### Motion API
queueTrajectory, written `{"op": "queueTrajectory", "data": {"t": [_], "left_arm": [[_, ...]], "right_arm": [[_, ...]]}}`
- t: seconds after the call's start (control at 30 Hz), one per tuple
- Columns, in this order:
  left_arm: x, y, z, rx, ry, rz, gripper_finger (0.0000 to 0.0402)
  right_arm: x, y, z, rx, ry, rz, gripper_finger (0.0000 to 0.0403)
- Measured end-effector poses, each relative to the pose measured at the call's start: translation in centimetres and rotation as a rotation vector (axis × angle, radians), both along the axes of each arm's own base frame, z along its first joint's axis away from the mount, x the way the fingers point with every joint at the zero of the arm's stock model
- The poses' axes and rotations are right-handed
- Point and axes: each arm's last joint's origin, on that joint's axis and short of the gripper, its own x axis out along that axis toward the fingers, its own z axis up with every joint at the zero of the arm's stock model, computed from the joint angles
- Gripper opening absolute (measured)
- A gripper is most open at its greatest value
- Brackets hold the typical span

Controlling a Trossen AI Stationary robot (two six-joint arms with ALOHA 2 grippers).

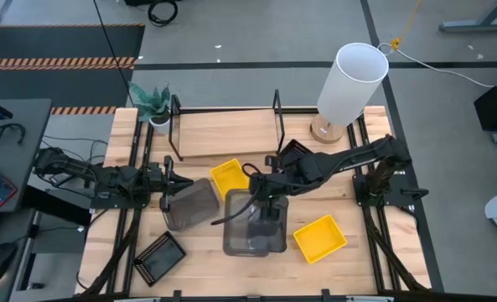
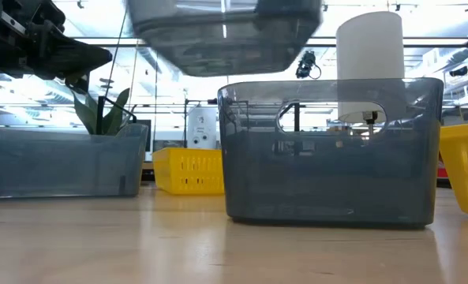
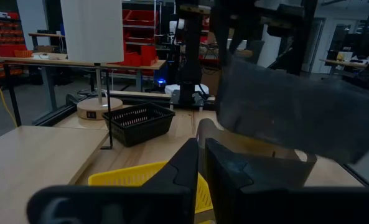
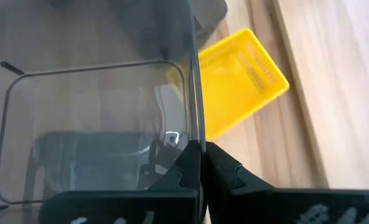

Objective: Stack baskets on shelf by color
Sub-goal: Stack the bottom gray bin on top of the gray bin

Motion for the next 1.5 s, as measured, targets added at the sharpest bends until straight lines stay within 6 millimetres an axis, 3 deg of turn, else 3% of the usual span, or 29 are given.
{"op": "queueTrajectory", "data": {"t": [0.13, 0.4, 0.57, 1.03, 1.5], "left_arm": [[0.0, 0.0, 0.0, 0.0, 0.0, 0.0, 0.0028], [0.0, 0.0, 0.0, 0.0, 0.0, 0.0, 0.0037], [0.0, 0.0, 0.0, 0.0, 0.0, 0.0, 0.0037], [0.0, 0.0, 0.0, 0.0, -0.002, 0.0, 0.0037], [0.0, 0.0, 0.0, 0.0, -0.001, 0.0, 0.003]], "right_arm": [[-1.4, -0.4, 0.7, -0.036, 0.042, -0.019, 0.0007], [-2.3, -0.1, 0.9, -0.055, 0.083, -0.01, 0.0007], [-3.0, 0.0, -0.8, -0.076, 0.129, -0.018, 0.0007], [-4.9, -0.8, -6.7, 0.023, 0.032, -0.065, 0.0007], [-5.1, -0.7, -8.0, 0.112, 0.053, -0.14, 0.0038]]}}
